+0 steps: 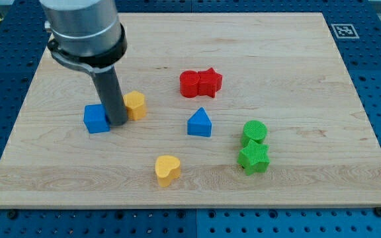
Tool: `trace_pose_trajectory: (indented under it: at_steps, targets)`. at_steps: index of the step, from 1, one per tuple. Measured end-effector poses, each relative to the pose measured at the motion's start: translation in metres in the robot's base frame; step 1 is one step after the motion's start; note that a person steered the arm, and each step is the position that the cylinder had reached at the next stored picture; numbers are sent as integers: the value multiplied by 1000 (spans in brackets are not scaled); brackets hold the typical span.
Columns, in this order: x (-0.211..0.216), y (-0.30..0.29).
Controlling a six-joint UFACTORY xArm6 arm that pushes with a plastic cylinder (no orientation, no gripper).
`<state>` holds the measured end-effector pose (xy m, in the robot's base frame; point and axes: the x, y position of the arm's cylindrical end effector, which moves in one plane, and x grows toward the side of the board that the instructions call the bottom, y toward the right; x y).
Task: Move the yellow hexagon diagonally to the blue cube
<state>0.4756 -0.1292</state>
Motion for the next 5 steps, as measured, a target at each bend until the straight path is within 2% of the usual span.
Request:
trace_pose_trajectory:
  at_steps: [1,2,3,4,5]
  targets:
    - [-11,20]
    - [12,26]
    - [10,41]
    - [-28,41]
    - [-40,31]
